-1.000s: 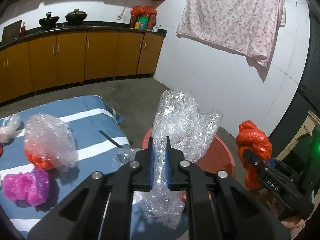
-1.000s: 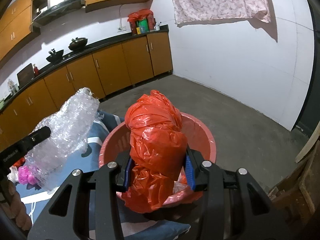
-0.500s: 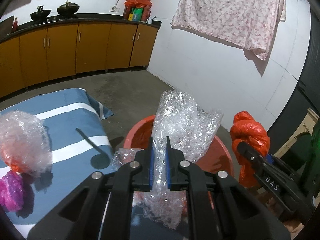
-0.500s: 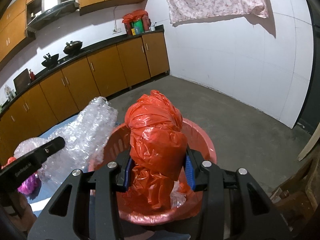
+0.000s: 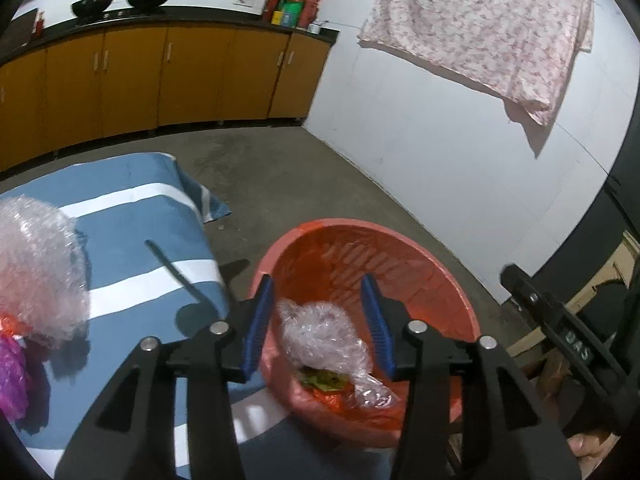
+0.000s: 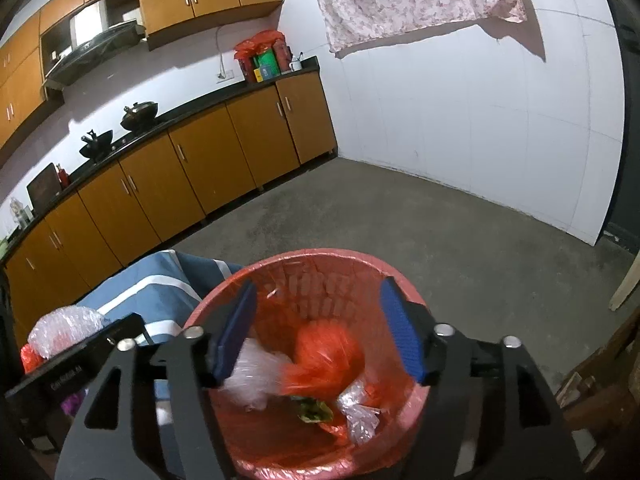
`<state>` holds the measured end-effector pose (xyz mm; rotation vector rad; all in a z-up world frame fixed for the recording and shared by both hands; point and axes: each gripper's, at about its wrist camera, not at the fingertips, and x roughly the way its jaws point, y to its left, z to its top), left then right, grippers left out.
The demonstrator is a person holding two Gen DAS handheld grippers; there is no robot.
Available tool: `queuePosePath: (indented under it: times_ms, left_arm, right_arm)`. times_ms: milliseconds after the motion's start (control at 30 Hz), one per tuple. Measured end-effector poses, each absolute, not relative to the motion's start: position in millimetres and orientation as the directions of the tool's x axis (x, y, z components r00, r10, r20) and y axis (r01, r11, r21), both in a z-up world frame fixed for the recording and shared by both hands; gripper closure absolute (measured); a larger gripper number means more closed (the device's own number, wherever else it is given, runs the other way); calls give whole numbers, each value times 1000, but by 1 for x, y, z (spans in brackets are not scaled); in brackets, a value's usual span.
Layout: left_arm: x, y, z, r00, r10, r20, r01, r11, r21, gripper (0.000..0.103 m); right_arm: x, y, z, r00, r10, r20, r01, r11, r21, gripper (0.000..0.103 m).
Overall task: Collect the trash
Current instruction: 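Open both tools over the orange basket to drop the bags, then move both tools back over the mat toward the pink and white bags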
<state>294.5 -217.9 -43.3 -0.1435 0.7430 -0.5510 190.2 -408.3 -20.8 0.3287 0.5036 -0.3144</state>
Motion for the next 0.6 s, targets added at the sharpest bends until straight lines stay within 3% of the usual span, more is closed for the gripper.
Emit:
queuePosePath:
  times_ms: [200, 300, 600]
  left_arm:
    - [270, -185, -34, 683, -454, -572, 385, 889, -247, 29]
    - [249, -162, -30, 725, -404, -559, 358, 913, -195, 22]
    - [196, -79, -30, 811, -226, -539, 222, 972, -73, 13]
  right_arm:
    - [169, -399, -25, 817, -249, -520, 400, 895, 198, 15]
    - [162, -390, -29, 810, -242, -535, 394, 899, 190, 15]
    - [157, -343, -32, 807, -155, -570, 310, 932, 186, 15]
